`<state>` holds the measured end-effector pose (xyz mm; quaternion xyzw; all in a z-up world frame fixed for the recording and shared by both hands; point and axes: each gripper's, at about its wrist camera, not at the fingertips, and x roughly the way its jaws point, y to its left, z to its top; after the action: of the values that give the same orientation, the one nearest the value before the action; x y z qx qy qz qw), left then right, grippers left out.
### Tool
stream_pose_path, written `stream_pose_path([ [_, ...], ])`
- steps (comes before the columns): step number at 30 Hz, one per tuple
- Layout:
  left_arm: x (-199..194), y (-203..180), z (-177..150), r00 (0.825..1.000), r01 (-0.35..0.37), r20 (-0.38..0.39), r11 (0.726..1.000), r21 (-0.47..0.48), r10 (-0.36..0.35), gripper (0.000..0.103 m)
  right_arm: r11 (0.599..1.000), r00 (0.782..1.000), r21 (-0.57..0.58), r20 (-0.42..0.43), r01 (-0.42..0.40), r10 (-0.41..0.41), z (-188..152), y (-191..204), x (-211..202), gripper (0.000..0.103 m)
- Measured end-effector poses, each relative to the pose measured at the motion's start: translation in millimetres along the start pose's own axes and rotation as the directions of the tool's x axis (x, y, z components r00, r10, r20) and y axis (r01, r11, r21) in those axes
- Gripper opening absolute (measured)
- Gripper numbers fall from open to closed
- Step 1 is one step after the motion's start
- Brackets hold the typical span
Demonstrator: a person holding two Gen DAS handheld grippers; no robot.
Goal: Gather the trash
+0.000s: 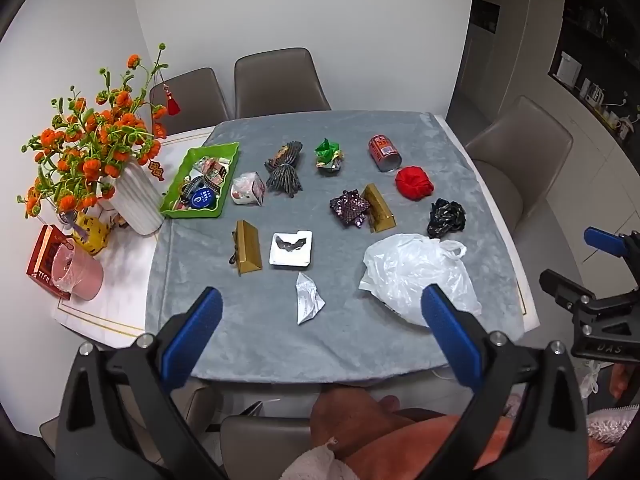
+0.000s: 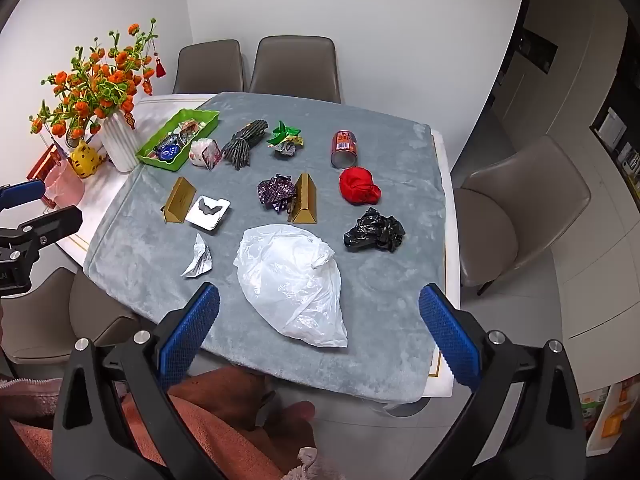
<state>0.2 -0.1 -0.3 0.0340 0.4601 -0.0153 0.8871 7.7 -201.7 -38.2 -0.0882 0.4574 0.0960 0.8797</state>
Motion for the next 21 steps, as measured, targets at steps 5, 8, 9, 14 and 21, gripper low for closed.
stream_pose_path([
  [5,0.0,0.5,0.5,1.000,-0.001,-0.003,1.000,-0.011,0.001,0.099,1.000,1.000,-0.001,0.002,0.002,-0.002,0.7,0.4,-0.1,0.096],
  [8,3.2,-4.3,-0.7,1.000,0.001,-0.008,1.000,-0.017,-0.001,0.099,1.000,1.000,-0.002,-0.001,-0.001,0.001,1.0,0.4,0.7,0.096],
  [9,2.9,-5.7,-2.5,1.000,0.002,-0.009,1.000,-0.017,-0.002,0.099,1.000,1.000,-0.002,0.000,-0.001,0.001,1.0,0.5,0.6,0.096],
  [14,4.4,-2.6,-1.5,1.000,0.012,-0.015,1.000,-0.020,-0.013,0.099,1.000,1.000,0.000,-0.004,-0.001,0.001,1.7,0.7,1.7,0.096],
  [21,12.6,-1.0,-3.9,1.000,0.014,-0.019,1.000,-0.017,-0.014,0.099,1.000,1.000,-0.003,-0.007,-0.001,0.001,1.4,0.2,5.4,0.096],
])
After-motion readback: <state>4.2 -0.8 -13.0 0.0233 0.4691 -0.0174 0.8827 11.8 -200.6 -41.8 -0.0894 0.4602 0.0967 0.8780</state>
